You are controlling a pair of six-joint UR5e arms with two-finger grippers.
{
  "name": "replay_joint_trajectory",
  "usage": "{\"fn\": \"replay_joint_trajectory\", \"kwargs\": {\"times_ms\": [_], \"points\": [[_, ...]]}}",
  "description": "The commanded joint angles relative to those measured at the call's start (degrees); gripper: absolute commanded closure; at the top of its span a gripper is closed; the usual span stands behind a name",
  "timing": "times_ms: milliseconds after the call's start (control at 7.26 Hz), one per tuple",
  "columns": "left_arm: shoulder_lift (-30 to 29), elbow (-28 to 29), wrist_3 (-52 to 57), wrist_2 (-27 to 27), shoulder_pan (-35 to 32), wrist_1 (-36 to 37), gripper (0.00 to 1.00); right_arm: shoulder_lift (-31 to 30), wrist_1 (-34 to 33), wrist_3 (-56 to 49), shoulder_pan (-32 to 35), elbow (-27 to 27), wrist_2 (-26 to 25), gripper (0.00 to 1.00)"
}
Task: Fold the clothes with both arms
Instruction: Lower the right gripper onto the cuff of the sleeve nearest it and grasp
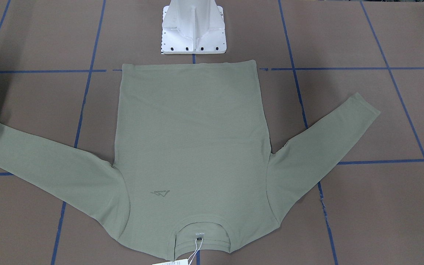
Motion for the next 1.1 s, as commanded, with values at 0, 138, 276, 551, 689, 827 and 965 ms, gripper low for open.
{"fn": "replay_joint_trajectory", "kwargs": {"times_ms": [0,138,276,551,689,827,965], "points": [[0.00,0.00,0.06,-0.08,0.00,0.00,0.00,0.02,-0.05,0.24,-0.13,0.16,0.08,0.31],[0.00,0.00,0.15,0.01,0.00,0.09,0.00,0.02,-0.05,0.24,-0.22,0.17,0.08,0.31],[0.09,0.08,0.23,0.01,-0.09,0.09,0.00,0.11,-0.05,0.24,-0.39,0.17,0.08,0.32],[0.09,0.00,0.23,-0.08,-0.09,0.09,0.00,0.11,-0.05,0.24,-0.66,0.08,0.08,0.32],[0.09,0.00,0.23,0.01,-0.09,0.09,0.00,0.11,-0.05,0.24,-0.66,-0.01,0.08,0.33],[0.09,0.08,0.23,-0.08,-0.09,0.09,0.00,0.19,-0.05,0.24,-0.75,-0.18,0.08,0.38],[0.09,0.00,0.23,-0.08,-0.09,0.17,0.00,0.19,-0.05,0.24,-0.83,-0.10,0.08,0.45]]}}
